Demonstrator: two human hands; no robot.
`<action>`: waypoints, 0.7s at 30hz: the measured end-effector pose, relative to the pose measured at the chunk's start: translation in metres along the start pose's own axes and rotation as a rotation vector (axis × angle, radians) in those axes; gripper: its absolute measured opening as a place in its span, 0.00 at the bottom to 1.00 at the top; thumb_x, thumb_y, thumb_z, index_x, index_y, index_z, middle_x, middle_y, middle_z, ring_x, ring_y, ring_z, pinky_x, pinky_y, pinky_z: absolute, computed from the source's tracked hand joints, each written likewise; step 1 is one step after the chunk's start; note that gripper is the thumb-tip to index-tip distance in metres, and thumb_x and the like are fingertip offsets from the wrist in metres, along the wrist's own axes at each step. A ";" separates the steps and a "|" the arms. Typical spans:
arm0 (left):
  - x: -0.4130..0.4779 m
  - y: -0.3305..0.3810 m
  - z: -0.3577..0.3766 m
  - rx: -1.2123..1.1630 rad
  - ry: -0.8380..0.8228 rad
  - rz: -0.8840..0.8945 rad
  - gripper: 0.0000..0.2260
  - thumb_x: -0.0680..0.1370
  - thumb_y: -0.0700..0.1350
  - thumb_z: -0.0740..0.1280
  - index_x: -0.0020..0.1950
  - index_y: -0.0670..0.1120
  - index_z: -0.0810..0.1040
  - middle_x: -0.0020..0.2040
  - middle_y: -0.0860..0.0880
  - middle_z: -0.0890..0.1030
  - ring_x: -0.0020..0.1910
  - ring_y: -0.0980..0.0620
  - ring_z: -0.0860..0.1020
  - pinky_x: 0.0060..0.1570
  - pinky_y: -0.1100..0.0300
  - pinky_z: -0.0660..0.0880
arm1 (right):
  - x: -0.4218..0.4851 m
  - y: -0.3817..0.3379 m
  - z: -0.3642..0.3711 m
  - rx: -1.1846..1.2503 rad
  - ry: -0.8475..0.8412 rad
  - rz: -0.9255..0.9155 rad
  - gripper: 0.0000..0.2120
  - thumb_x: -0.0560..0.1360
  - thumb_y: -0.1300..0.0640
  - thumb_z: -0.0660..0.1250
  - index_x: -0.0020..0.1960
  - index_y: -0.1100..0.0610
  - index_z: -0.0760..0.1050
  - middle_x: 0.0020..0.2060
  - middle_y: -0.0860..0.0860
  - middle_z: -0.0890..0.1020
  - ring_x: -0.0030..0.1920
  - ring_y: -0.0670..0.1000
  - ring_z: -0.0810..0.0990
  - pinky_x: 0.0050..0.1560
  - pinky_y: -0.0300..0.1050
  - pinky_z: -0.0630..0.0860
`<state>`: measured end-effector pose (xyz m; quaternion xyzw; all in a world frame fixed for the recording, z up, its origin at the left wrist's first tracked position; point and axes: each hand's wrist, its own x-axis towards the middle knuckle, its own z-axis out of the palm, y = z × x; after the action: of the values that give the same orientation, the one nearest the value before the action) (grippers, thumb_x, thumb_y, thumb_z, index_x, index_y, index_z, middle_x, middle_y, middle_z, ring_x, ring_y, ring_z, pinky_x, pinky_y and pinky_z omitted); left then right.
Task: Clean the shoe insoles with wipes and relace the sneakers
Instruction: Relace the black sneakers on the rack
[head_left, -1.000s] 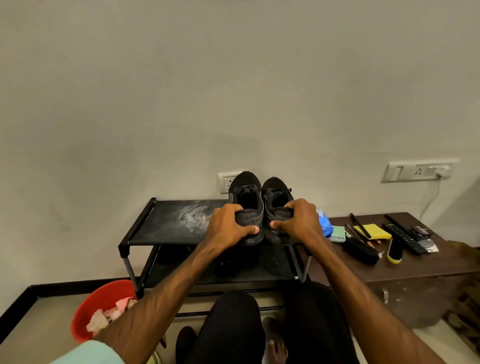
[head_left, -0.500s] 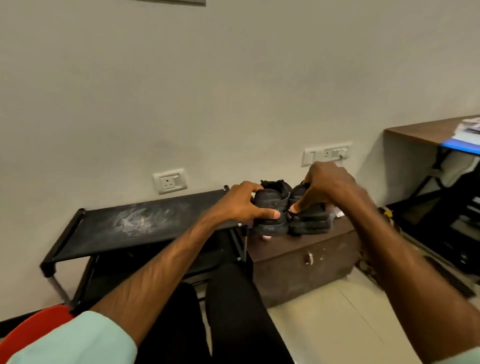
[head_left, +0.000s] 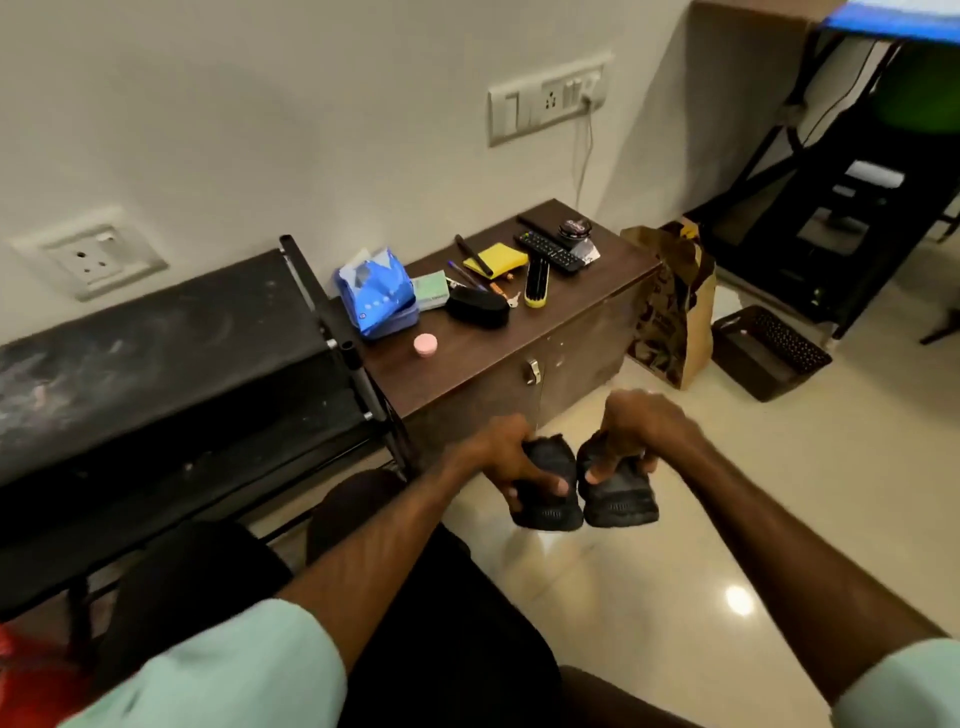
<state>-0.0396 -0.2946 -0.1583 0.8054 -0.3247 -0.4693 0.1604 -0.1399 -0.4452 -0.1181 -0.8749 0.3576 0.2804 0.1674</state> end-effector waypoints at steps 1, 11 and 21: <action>0.018 -0.009 0.013 -0.019 -0.032 -0.046 0.23 0.70 0.50 0.80 0.60 0.40 0.80 0.51 0.41 0.86 0.39 0.47 0.86 0.43 0.54 0.84 | 0.015 0.004 0.019 0.014 -0.003 0.017 0.29 0.58 0.46 0.86 0.53 0.57 0.81 0.39 0.52 0.85 0.35 0.51 0.86 0.41 0.45 0.83; 0.142 -0.074 0.092 0.135 0.015 -0.239 0.26 0.72 0.47 0.78 0.66 0.39 0.76 0.63 0.41 0.79 0.63 0.43 0.78 0.62 0.54 0.76 | 0.113 0.021 0.185 0.270 0.120 0.138 0.24 0.70 0.49 0.78 0.60 0.58 0.76 0.55 0.56 0.82 0.54 0.59 0.83 0.50 0.48 0.79; 0.176 -0.123 0.176 0.145 -0.060 -0.427 0.26 0.83 0.46 0.65 0.78 0.40 0.61 0.76 0.38 0.64 0.73 0.39 0.68 0.70 0.51 0.68 | 0.137 0.024 0.304 0.295 -0.022 0.148 0.20 0.76 0.56 0.73 0.64 0.59 0.74 0.63 0.59 0.74 0.57 0.60 0.80 0.55 0.51 0.78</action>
<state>-0.0842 -0.3144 -0.4315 0.8510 -0.1843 -0.4917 -0.0106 -0.1891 -0.3845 -0.4429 -0.8091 0.4565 0.2459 0.2766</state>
